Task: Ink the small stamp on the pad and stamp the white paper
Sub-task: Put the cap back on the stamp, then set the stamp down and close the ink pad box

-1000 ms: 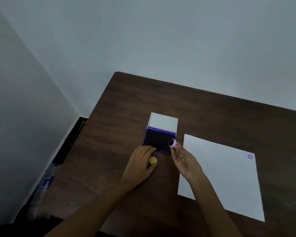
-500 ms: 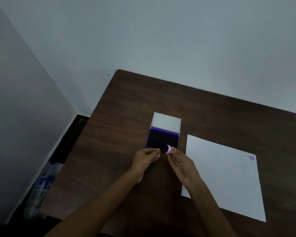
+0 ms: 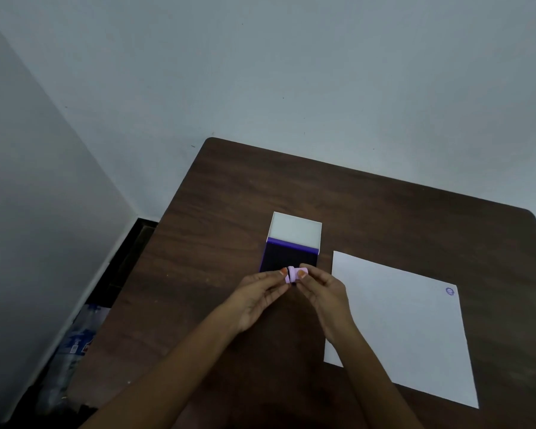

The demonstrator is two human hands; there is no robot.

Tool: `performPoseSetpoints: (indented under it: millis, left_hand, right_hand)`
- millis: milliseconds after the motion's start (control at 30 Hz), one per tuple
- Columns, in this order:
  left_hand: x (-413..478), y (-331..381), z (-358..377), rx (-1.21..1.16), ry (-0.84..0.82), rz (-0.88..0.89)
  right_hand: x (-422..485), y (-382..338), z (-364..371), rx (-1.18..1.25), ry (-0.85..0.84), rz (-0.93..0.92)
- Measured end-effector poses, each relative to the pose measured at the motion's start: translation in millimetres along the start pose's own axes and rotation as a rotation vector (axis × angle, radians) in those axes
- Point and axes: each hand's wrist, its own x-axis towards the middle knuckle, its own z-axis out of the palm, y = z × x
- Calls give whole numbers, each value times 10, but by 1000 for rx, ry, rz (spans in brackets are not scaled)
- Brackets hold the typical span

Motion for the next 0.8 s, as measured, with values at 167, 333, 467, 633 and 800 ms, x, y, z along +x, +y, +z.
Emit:
performPoseSetpoints:
  millis: [167, 333, 467, 633, 800]
  left_hand:
    - [10, -7, 17, 70, 14, 13]
    - [80, -12, -43, 225, 4, 11]
    - [112, -16, -96, 313, -46, 19]
    - [165, 46, -122, 528, 178, 119]
    - [291, 126, -251, 642, 410, 320]
  right_hand:
    - [-11, -25, 9, -119, 39, -113]
    - [14, -42, 21, -154, 44, -114]
    - [-13, -59, 17, -211, 55, -182]
    - [-39, 74, 136, -367, 64, -282]
    - [33, 167, 150, -598, -43, -357]
